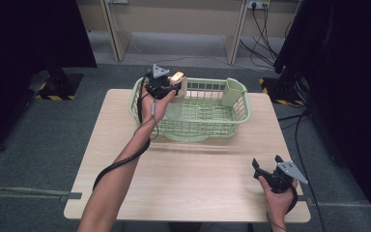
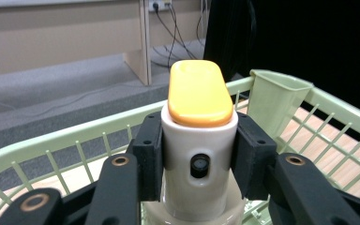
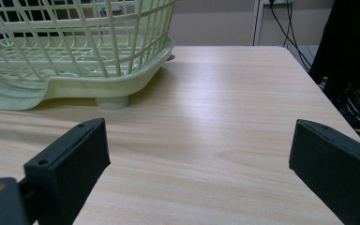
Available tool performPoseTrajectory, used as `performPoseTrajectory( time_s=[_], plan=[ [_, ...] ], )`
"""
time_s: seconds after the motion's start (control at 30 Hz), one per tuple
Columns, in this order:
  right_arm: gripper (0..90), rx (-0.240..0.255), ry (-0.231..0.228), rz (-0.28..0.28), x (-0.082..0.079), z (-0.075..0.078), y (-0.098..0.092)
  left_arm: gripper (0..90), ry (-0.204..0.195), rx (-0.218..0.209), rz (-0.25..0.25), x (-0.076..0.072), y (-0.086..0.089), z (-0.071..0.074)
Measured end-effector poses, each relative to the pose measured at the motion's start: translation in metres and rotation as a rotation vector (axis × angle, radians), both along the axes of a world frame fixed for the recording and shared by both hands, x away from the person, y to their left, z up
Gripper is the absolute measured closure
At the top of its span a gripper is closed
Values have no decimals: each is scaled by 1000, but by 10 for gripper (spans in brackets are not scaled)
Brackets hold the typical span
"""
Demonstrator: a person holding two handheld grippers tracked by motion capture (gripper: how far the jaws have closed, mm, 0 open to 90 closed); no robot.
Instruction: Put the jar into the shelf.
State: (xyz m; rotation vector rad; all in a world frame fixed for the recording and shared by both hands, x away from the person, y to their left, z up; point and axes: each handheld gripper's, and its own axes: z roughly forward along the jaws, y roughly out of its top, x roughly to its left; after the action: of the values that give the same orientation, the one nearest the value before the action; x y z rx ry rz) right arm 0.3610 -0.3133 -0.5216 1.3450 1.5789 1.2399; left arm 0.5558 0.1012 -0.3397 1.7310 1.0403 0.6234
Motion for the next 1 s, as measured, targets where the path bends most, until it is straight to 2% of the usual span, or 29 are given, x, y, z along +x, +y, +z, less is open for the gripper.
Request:
performPoseTrajectory(
  time_s=[0.1,0.13,0.23,0.3,0.53,0.67,0.83,1.0],
  plan=[
    [54,0,0,0,0,0,0,584,20,7,-2,4,-2,0],
    [54,0,0,1,0,0,0,575,43,18,-1,8,-4,0],
    [54,1,-1,1,0,0,0,575,55,34,3,10,-6,-2],
    [54,1,-1,2,0,0,0,576,82,52,12,15,-7,-5],
    [54,4,2,3,0,0,0,575,130,81,21,24,-9,-13],
    [54,5,1,4,0,0,0,575,170,122,29,30,-10,-17],
    [54,4,1,4,0,0,0,575,186,138,30,33,-11,-19],
    [54,3,-2,4,0,0,-1,575,221,153,29,37,-12,-23]
  ],
)
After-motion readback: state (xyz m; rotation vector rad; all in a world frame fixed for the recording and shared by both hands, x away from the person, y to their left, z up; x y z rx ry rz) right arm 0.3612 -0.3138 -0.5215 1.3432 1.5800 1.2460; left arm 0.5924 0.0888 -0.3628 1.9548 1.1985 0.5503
